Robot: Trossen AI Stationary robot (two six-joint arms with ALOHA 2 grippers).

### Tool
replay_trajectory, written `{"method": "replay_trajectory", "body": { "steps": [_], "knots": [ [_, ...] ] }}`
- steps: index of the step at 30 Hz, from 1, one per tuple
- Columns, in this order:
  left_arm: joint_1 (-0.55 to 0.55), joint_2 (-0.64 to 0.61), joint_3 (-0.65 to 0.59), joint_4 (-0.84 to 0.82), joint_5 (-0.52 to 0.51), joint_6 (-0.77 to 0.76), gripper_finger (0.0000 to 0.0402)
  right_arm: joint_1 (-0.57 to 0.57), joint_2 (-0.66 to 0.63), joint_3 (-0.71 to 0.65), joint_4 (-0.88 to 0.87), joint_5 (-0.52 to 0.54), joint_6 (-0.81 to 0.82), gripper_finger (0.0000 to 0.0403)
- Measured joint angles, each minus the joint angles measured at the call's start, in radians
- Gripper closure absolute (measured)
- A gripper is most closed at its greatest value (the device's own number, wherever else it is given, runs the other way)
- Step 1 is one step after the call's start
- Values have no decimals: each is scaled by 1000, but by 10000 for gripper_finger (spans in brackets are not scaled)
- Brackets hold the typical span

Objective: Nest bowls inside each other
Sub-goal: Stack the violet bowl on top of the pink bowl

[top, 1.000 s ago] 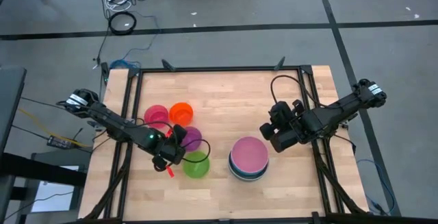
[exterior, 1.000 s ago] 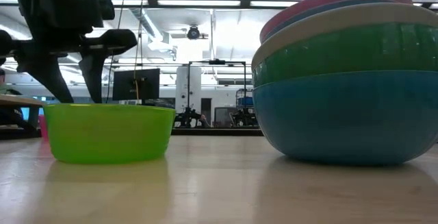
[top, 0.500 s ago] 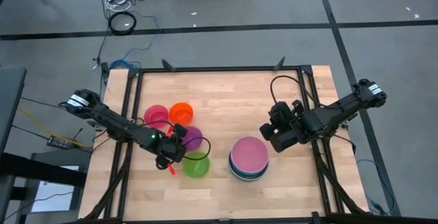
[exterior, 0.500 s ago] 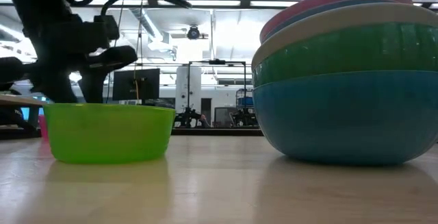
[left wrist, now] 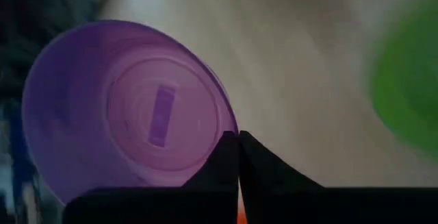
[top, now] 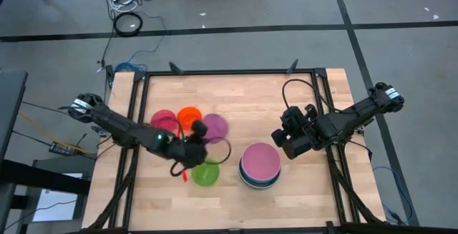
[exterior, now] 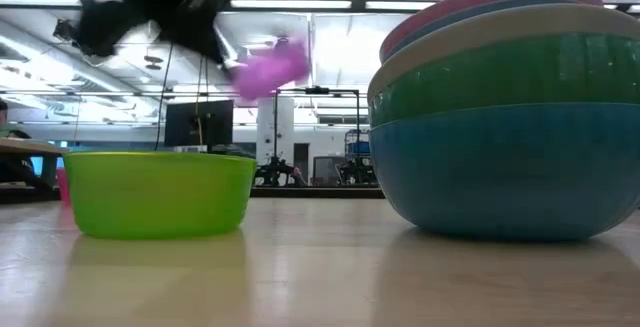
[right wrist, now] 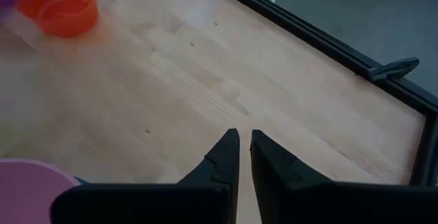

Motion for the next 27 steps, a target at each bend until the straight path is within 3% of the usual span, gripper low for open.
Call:
{"method": "replay_trajectory", "body": {
  "steps": [1, 5, 7, 15, 27],
  "knots": [
    [18, 0, 51, 44, 51, 42, 399, -1, 0, 0, 0, 1, -2, 375],
    [108, -1, 206, 136, 462, 64, 400, -1, 0, 0, -11, 4, 2, 378],
    [132, -1, 247, 138, 550, 62, 400, 1, -3, 0, -26, 3, 20, 380],
    [131, 61, 265, 291, 731, 5, 401, 23, -48, 0, -165, 74, 175, 382],
    [163, 278, 264, 457, 759, -138, 401, 51, -84, 0, -158, 105, 180, 382]
  ]
}}
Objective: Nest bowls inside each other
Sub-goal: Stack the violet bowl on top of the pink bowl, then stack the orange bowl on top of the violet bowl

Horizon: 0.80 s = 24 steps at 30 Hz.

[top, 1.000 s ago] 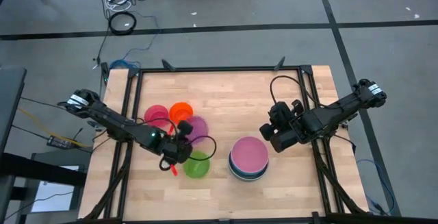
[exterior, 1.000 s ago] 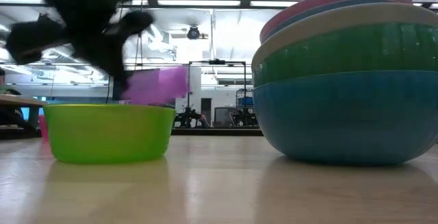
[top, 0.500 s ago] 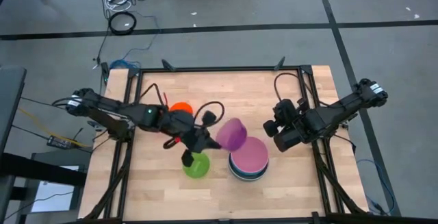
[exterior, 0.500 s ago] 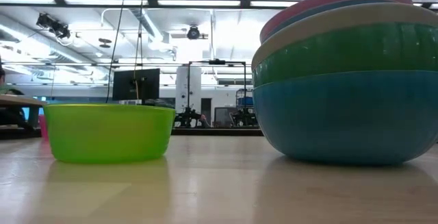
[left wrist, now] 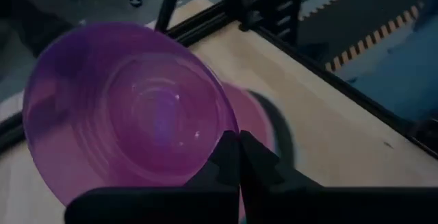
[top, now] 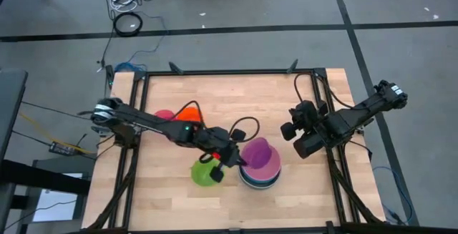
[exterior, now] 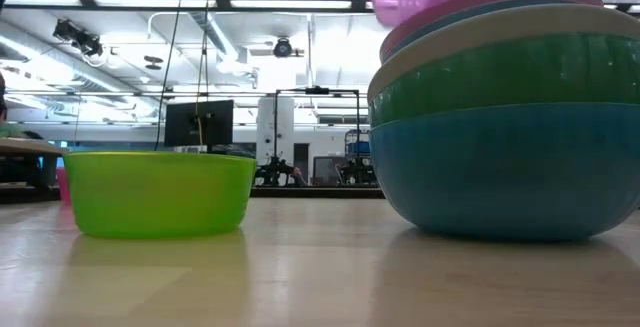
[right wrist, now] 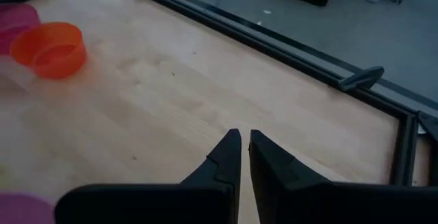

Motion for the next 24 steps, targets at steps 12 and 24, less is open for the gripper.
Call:
{"method": "replay_trajectory", "body": {
  "steps": [12, 24],
  "knots": [
    [12, 17, 0, 62, 26, -141, 326, 0, 0, 0, 1, -9, -9, 382],
    [13, 16, 0, 100, 22, -147, 301, 0, 0, 0, 8, -11, -10, 382]
  ]
}}
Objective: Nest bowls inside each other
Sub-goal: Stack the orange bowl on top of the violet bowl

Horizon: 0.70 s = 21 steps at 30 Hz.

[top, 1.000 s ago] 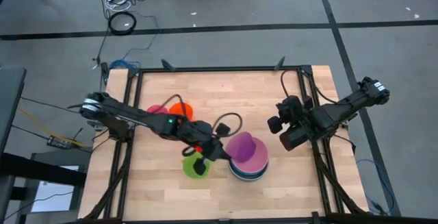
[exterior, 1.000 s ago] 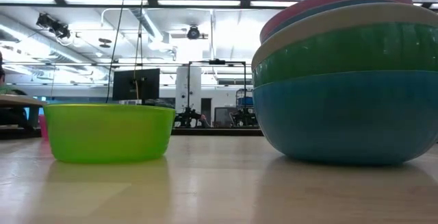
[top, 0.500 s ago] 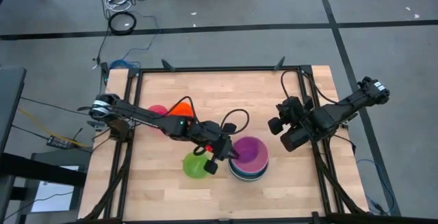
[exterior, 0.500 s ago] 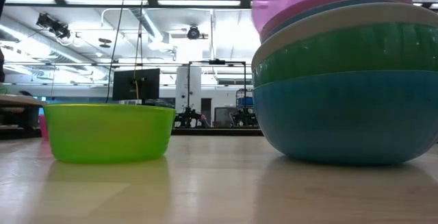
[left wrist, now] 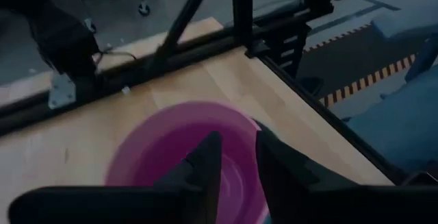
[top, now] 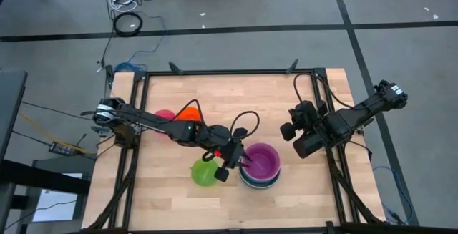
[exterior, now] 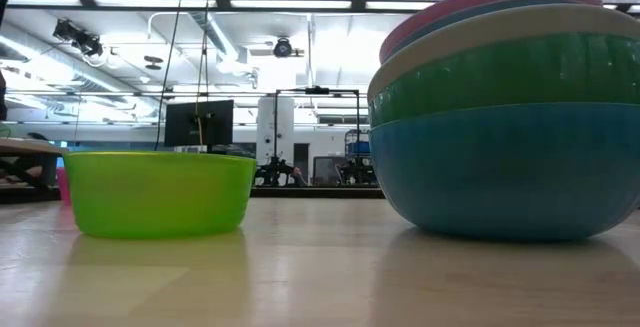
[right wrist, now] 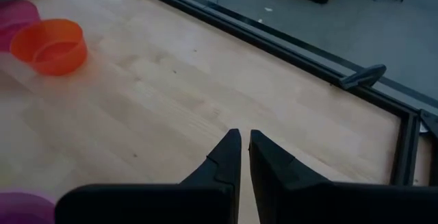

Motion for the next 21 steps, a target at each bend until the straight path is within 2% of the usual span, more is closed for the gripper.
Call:
{"method": "replay_trajectory", "body": {
  "steps": [5, 9, 21],
  "knots": [
    [0, -8, 0, -1, -43, 7, 301, 0, 0, 0, 0, 0, 0, 382],
    [6, -55, 0, -75, -129, 9, 301, 0, 0, 0, 6, 0, 0, 382],
    [8, -342, 0, -439, -426, 1, 300, -1, 0, 0, 62, 8, -23, 382]
  ]
}}
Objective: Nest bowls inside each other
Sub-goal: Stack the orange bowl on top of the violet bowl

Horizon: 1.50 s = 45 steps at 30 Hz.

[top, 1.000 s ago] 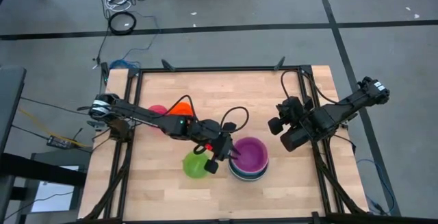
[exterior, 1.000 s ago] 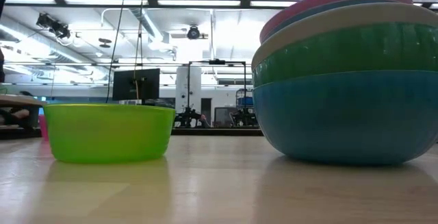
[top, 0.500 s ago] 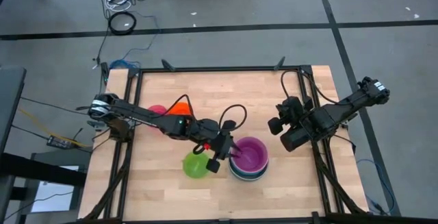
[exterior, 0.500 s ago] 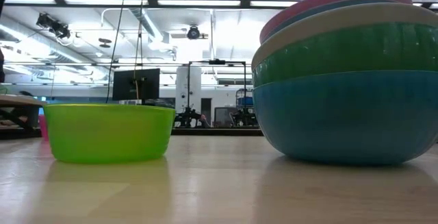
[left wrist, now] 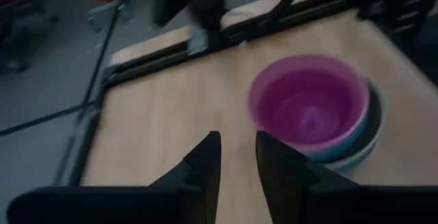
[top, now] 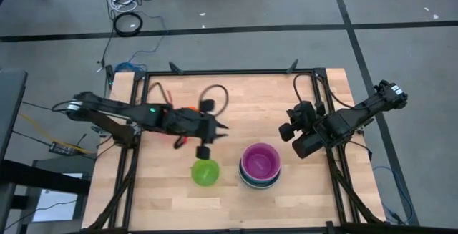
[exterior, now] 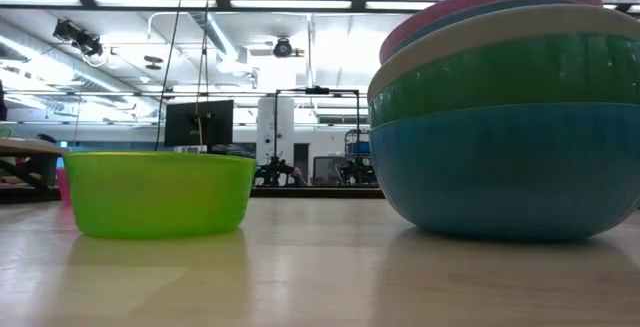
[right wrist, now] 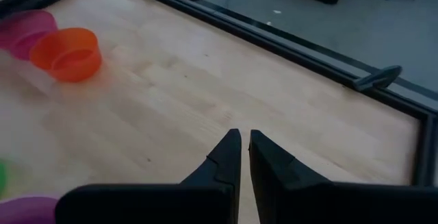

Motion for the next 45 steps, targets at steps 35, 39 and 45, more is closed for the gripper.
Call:
{"method": "replay_trajectory", "body": {
  "steps": [35, 39, 45],
  "knots": [
    [176, -147, -596, -266, 36, -45, 300, -2, 0, 0, 186, -11, -195, 382],
    [192, -147, -611, -264, 41, -48, 300, -2, 0, 0, 186, -11, -196, 382],
    [208, -133, -640, -221, 43, -74, 300, -2, 0, 0, 203, -14, -202, 382]
  ]
}}
